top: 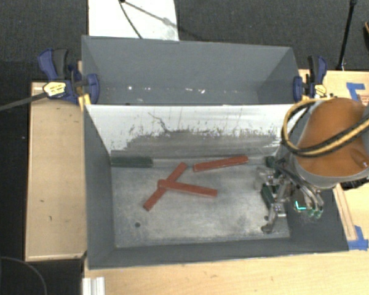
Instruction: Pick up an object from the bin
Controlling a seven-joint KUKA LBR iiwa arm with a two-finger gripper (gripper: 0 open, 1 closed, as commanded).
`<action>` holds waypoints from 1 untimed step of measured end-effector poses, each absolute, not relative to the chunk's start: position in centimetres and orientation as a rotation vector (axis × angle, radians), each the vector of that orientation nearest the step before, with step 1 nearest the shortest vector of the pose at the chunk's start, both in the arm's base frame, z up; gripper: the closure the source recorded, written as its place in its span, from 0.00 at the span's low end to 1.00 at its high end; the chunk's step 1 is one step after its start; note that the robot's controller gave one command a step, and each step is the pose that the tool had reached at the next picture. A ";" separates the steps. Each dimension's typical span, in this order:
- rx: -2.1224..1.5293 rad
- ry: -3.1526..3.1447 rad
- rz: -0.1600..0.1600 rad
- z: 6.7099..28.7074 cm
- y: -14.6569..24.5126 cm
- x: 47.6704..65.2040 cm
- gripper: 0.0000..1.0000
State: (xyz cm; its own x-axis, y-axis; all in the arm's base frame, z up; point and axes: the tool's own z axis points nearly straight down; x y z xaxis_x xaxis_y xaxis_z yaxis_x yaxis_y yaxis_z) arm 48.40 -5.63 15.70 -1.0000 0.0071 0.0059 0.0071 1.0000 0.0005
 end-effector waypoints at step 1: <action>-0.421 -3.115 -0.003 6.9 -1.1 55.2 0.00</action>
Offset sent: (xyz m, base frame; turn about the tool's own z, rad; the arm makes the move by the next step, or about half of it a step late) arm 0.0681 0.0438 -0.0870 0.2639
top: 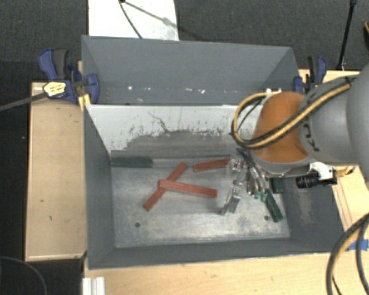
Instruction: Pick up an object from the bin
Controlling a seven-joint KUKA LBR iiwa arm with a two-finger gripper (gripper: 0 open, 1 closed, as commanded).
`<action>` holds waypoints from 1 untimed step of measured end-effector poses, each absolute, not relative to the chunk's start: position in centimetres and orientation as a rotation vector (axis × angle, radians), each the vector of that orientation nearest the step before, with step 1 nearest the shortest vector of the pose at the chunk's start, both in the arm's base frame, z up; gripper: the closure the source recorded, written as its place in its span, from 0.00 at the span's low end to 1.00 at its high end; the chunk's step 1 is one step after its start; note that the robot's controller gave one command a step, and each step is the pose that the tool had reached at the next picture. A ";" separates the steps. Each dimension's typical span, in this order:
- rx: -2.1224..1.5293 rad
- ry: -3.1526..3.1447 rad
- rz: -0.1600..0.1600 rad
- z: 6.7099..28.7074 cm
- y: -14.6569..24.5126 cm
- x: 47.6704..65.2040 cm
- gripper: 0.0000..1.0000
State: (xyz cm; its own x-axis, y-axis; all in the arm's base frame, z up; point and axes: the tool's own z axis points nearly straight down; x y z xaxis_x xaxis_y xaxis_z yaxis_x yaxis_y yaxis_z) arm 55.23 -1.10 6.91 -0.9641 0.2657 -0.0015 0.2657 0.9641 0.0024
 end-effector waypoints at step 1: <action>0.766 3.042 0.005 7.0 3.5 55.5 0.00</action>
Offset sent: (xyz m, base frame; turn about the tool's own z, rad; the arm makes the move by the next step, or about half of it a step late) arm 0.0024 0.0444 0.0009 0.2271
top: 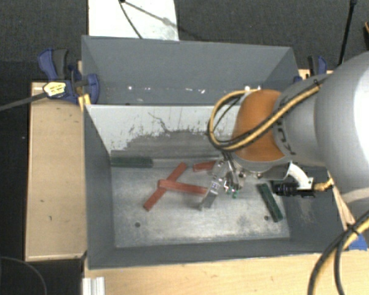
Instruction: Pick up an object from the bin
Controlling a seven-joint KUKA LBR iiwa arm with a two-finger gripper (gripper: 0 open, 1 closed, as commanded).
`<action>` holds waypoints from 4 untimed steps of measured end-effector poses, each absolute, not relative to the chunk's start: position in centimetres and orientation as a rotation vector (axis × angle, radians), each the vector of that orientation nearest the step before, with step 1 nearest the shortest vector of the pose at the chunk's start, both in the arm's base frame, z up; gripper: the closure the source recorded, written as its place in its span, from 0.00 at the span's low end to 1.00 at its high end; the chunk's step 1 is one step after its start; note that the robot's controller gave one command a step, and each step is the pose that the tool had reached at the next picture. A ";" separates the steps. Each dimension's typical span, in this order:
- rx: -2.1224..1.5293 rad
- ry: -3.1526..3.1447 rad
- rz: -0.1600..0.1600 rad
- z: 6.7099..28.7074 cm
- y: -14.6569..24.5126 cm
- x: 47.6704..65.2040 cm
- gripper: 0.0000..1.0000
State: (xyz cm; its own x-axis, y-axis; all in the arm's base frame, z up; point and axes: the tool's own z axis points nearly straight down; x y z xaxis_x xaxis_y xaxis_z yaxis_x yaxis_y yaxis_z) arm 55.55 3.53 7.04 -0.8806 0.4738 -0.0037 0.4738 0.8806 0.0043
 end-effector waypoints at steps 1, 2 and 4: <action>0.761 3.043 0.001 7.1 3.3 55.6 1.00; 0.997 2.976 0.005 7.2 9.5 56.6 1.00; -0.090 3.135 0.004 7.1 20.6 58.3 1.00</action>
Offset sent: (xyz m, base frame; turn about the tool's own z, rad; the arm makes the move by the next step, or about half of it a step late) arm 0.0000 0.0000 0.0000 0.0000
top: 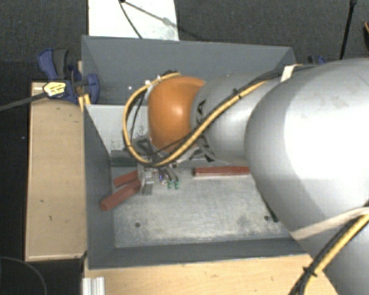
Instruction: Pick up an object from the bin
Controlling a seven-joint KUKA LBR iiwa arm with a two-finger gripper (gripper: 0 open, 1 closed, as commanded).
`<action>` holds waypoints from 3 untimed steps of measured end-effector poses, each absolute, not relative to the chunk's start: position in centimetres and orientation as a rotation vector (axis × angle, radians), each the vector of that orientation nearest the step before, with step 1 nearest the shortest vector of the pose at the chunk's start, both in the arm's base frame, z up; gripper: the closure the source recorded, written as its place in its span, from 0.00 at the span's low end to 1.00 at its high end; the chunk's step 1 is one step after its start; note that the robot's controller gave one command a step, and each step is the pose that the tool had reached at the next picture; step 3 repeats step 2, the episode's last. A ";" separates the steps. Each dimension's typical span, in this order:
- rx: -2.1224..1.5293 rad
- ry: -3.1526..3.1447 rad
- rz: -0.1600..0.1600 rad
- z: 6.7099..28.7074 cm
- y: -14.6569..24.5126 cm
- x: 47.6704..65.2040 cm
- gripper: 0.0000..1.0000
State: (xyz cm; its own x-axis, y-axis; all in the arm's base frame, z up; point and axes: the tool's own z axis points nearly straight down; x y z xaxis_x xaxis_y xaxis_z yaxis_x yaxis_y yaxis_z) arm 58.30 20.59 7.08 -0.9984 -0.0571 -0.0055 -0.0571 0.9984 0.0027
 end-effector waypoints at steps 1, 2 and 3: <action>-0.822 3.022 0.003 14.0 21.9 58.6 1.00; -0.862 3.008 0.003 22.3 22.7 57.3 1.00; -0.862 3.008 0.003 22.3 22.7 57.3 1.00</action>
Offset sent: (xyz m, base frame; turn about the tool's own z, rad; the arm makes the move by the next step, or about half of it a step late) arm 0.0012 0.0125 0.0660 -0.4743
